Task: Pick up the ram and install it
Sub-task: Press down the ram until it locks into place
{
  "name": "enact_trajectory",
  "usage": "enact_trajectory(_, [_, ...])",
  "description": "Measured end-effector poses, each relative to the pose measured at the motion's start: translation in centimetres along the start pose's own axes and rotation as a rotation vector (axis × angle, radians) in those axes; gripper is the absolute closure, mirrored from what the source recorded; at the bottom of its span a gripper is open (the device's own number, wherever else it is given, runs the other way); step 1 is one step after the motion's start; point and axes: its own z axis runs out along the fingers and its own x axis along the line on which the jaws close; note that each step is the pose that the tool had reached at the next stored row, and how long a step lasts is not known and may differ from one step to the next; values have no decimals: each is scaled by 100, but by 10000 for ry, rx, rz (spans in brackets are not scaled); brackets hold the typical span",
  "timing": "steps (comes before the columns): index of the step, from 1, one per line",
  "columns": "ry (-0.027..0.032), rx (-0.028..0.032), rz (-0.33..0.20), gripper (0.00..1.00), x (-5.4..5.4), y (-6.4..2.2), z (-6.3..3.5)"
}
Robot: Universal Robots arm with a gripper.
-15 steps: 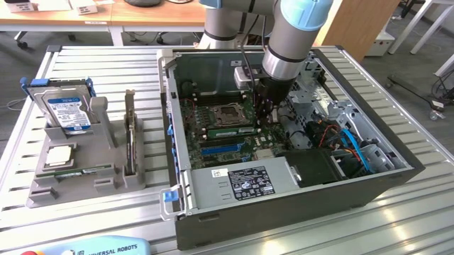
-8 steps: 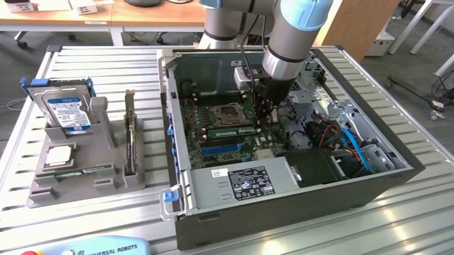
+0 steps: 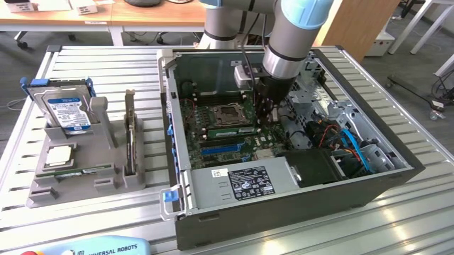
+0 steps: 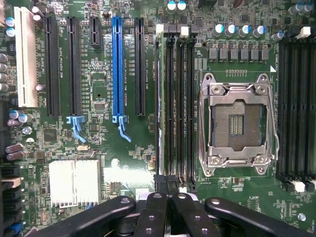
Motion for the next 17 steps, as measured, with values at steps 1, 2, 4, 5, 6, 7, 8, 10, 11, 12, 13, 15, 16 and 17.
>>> enact_trajectory(1, [-3, 1, 0, 90, -1, 0, -19])
enact_trajectory(2, [-2, 0, 0, 90, -2, 1, -41])
enact_trajectory(4, [-2, 0, -1, 90, -4, 1, -87])
enact_trajectory(5, [-1, 0, -1, 90, -5, 1, -109])
enact_trajectory(6, [-1, 0, -1, 90, -6, 2, -128])
enact_trajectory(7, [-1, 0, -1, 90, -7, 2, -144])
enact_trajectory(8, [-1, 0, -1, 90, -7, 2, -158])
enact_trajectory(10, [-1, 0, -1, 90, -8, 2, -184])
enact_trajectory(11, [-2, 0, -1, 90, -9, 3, -198])
enact_trajectory(12, [-1, 0, -1, 90, -10, 3, -209])
enact_trajectory(13, [-2, 0, -1, 90, -10, 3, -211])
enact_trajectory(15, [-3, 1, -1, 90, -10, 3, -211])
enact_trajectory(16, [-3, 1, -1, 90, -10, 3, -211])
enact_trajectory(17, [-2, 0, -2, 90, -10, 3, -211])
